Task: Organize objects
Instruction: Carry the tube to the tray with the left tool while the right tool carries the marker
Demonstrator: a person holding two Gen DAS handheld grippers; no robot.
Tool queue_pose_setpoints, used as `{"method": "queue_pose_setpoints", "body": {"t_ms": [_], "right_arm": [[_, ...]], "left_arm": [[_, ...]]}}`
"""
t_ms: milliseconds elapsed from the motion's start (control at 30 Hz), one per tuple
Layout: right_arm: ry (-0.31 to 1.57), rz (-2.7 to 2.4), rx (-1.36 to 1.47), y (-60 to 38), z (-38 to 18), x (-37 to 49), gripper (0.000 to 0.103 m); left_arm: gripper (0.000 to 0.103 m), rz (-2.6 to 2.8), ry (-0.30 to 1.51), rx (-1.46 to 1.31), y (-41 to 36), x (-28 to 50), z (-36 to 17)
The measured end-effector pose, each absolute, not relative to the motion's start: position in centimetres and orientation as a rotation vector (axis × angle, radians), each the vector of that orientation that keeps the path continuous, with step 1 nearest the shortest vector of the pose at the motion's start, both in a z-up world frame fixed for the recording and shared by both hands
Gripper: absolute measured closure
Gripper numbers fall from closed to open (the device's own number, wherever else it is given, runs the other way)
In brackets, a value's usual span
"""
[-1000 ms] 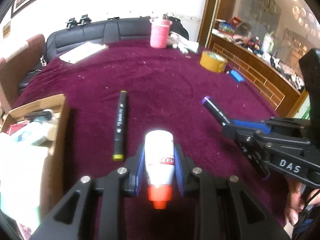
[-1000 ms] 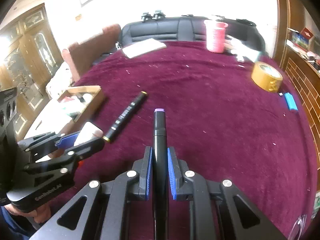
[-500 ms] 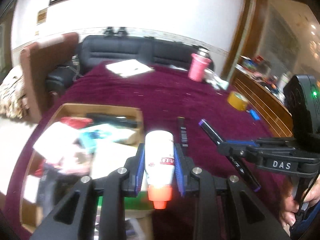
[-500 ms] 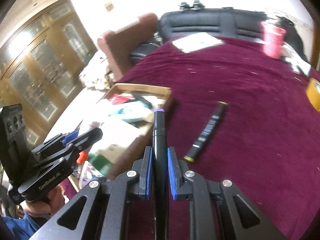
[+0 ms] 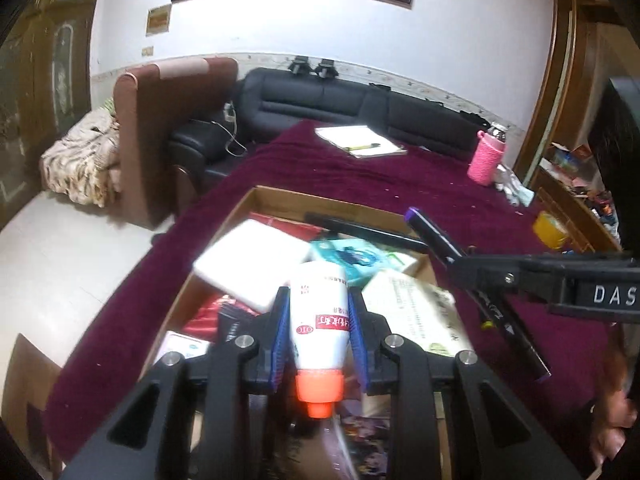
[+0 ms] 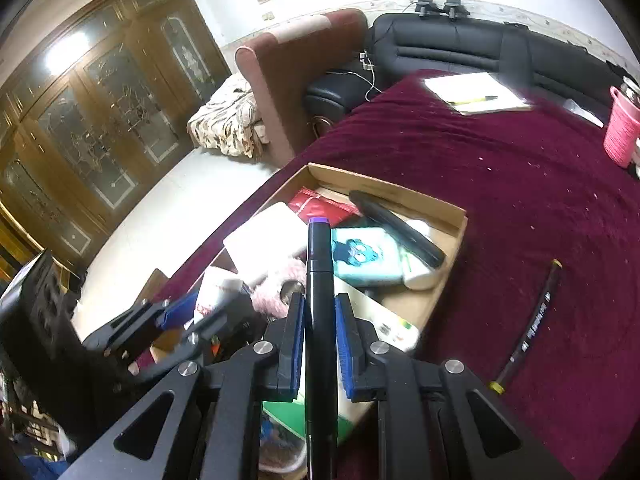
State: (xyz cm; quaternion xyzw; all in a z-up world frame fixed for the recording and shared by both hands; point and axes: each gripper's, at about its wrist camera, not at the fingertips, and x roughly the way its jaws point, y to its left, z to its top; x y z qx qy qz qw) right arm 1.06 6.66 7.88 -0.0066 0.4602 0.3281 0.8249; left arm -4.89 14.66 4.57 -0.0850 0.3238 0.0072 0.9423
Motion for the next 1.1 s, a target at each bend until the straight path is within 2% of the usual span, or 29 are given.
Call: {"method": "queue_pose_setpoints", "body": {"t_ms": [1100], "right_arm": [[1.009, 0.666, -0.041, 11.8, 5.7, 4.1, 0.086]], "left_arm": [[0.077, 0.071, 0.647, -0.066, 13.6, -5.1, 2.8]]}}
